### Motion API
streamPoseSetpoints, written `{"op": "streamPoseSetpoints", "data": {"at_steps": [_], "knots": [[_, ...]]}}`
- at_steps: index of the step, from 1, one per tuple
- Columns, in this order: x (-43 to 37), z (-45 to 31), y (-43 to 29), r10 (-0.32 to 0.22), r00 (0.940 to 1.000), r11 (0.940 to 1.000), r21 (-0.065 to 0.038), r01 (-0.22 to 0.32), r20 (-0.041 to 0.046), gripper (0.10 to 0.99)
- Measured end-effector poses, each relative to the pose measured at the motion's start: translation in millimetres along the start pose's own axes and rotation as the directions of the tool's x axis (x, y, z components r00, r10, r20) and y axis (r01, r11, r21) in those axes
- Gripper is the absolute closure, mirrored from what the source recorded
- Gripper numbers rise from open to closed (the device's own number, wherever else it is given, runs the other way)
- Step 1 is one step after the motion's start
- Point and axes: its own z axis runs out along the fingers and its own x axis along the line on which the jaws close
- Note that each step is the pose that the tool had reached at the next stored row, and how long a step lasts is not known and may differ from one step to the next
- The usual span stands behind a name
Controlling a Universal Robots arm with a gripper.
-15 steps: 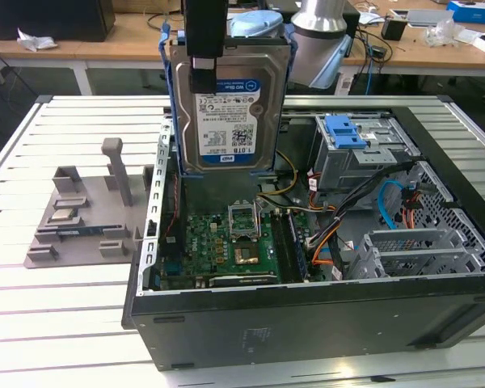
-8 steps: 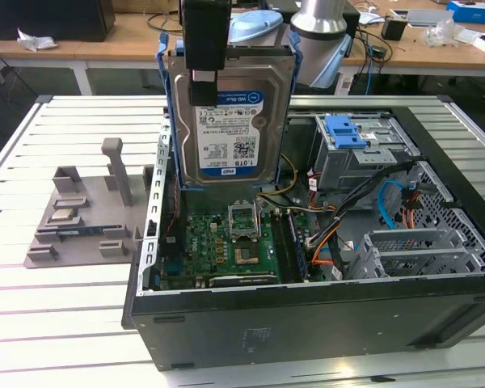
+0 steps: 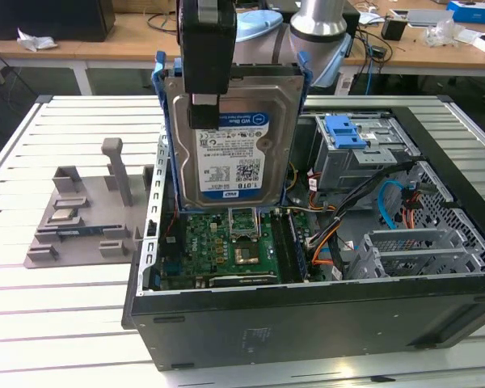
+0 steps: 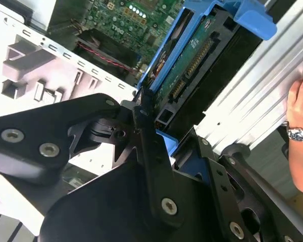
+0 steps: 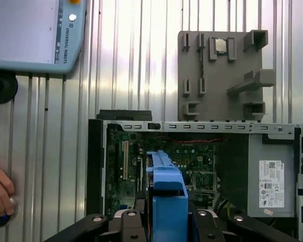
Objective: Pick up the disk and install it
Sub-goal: 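Pick up the disk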
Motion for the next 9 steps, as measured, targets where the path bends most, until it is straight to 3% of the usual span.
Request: {"op": "streamPoseSetpoints", "data": {"at_steps": [3,9], "knots": [[9.9,-0.2,-2.3,0.0,1.0,1.0,0.0,0.0,0.0,0.718],[14.4,-2.2,-40.6,0.0,1.0,1.0,-0.002,0.0,-0.0001,0.718]]}}
